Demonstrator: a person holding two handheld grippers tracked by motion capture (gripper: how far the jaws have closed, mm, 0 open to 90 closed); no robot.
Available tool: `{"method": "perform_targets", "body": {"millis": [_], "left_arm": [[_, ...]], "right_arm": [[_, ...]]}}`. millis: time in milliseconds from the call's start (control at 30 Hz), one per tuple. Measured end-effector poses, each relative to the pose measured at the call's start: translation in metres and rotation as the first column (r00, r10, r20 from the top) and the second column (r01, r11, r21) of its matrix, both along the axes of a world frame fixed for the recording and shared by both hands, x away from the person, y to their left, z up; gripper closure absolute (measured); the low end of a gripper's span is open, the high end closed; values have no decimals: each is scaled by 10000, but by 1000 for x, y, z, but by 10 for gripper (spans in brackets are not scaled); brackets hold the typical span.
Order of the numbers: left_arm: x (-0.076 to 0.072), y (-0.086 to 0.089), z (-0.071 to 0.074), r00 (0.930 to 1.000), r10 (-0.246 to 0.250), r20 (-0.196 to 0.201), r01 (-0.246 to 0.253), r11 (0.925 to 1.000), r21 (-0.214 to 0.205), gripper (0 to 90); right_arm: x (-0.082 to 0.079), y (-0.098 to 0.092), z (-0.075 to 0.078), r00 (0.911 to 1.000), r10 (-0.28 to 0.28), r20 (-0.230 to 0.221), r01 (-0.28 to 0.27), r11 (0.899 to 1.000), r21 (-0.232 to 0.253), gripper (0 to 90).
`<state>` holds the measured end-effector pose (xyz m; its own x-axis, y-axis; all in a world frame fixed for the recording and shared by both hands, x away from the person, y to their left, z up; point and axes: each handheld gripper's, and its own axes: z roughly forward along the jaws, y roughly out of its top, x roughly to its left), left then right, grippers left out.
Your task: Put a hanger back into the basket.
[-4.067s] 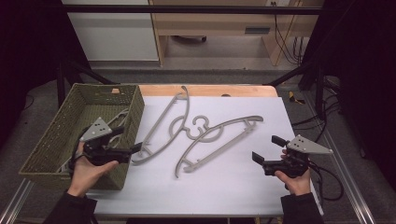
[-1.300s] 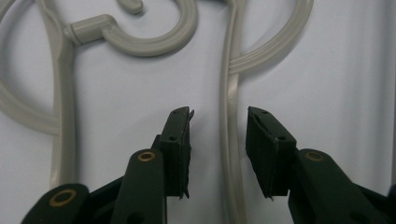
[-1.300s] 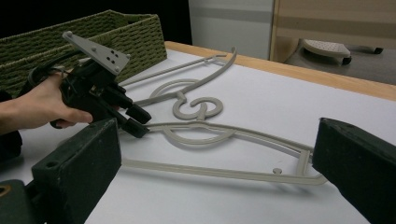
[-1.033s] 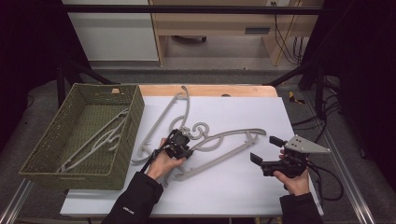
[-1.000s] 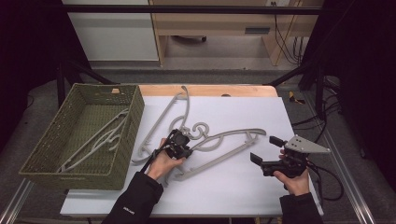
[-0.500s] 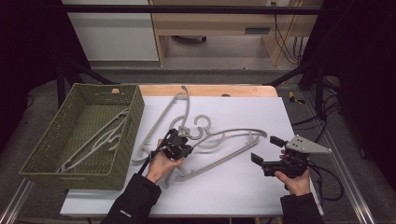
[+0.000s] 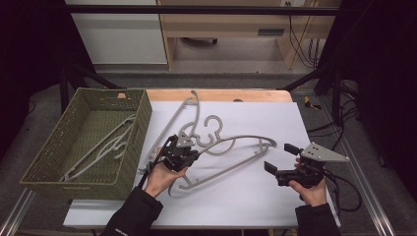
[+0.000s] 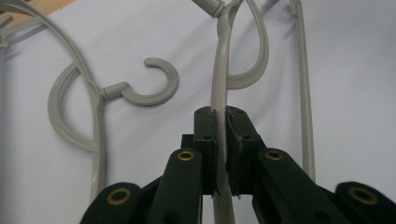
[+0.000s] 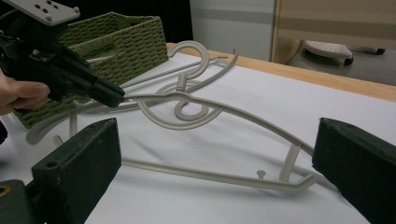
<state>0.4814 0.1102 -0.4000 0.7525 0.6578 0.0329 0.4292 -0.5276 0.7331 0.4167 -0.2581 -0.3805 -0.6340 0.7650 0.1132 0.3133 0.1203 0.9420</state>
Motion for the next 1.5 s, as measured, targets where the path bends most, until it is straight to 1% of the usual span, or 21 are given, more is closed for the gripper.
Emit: {"method": "perform_targets", "body": {"millis": [167, 267, 367, 400, 467, 700, 733, 800, 833, 867, 900, 933, 967, 1000, 1067, 1100, 1133, 1267, 1300, 1333, 1500], "left_arm": [[-5, 8, 12, 9981, 226, 571, -200, 9988, -450, 838], [-9, 15, 24, 9940, 412, 1011, -347, 9973, -654, 838], [-13, 23, 36, 9883, 558, 1417, -473, 9969, -625, 838], [-13, 23, 36, 9883, 558, 1417, -473, 9969, -625, 838], [-16, 31, 47, 9833, 685, 1685, -555, 9952, -806, 838], [-23, 52, 75, 9654, 1103, 2363, -893, 9912, -979, 837], [-23, 56, 79, 9599, 1180, 2545, -941, 9901, -1042, 837], [-25, 64, 86, 9558, 1337, 2618, -1100, 9886, -1032, 837], [-26, 69, 89, 9516, 1429, 2722, -1177, 9873, -1068, 837], [-26, 69, 89, 9516, 1429, 2722, -1177, 9873, -1068, 837], [-27, 78, 95, 9452, 1614, 2839, -1347, 9846, -1114, 837], [-28, 84, 98, 9418, 1692, 2905, -1412, 9833, -1151, 837], [-28, 84, 98, 9418, 1692, 2905, -1412, 9833, -1151, 837], [-29, 94, 103, 9347, 1885, 3013, -1599, 9802, -1171, 837], [-30, 105, 108, 9258, 2048, 3178, -1797, 9779, -1065, 837], [-30, 105, 108, 9258, 2048, 3178, -1797, 9779, -1065, 837], [-31, 116, 111, 9179, 2241, 3275, -2011, 9741, -1031, 837], [-33, 140, 116, 8982, 2708, 3464, -2472, 9625, -1116, 837], [-33, 140, 116, 8982, 2708, 3464, -2472, 9625, -1116, 836], [-33, 154, 118, 8898, 2850, 3564, -2598, 9585, -1177, 837], [-35, 185, 119, 8716, 3399, 3532, -3195, 9404, -1164, 836]], "right_arm": [[0, 1, 0, 10000, -8, 4, 8, 10000, -16, 16], [0, 1, 0, 10000, -1, 7, 1, 10000, -19, 16], [0, 1, 0, 10000, 14, 13, -14, 10000, -9, 17], [0, 1, 0, 10000, 31, -8, -31, 10000, 15, 17], [0, 1, 0, 10000, 39, -2, -39, 10000, -11, 16], [-1, 0, 0, 10000, 27, 26, -27, 10000, -9, 16], [-1, 0, 0, 10000, 18, 31, -18, 10000, -7, 17], [-1, 0, 1, 10000, 30, 41, -30, 10000, -4, 16], [-1, 0, 1, 10000, 24, 37, -24, 10000, -7, 17], [-1, 0, 1, 10000, 21, 39, -21, 10000, -5, 16], [0, 0, 0, 10000, 10, 48, -10, 10000, -16, 16], [-1, 0, 0, 10000, 7, 30, -7, 10000, -19, 17], [0, 0, 0, 10000, 19, 21, -18, 10000, -23, 17], [0, 1, 0, 10000, 9, 17, -9, 10000, 0, 17], [0, 1, 0, 10000, -18, 23, 18, 10000, -47, 16], [0, 1, 0, 10000, -18, 23, 18, 10000, -47, 16], [0, 1, 0, 10000, -26, 24, 26, 10000, -55, 16], [0, 1, 0, 10000, -3, 17, 3, 10000, -87, 16], [0, 1, 0, 10000, -3, 17, 3, 10000, -87, 16], [0, 2, -1, 10000, -43, -21, 43, 10000, -73, 16], [1, 3, -2, 10000, -47, -62, 46, 9999, -127, 16]]}}
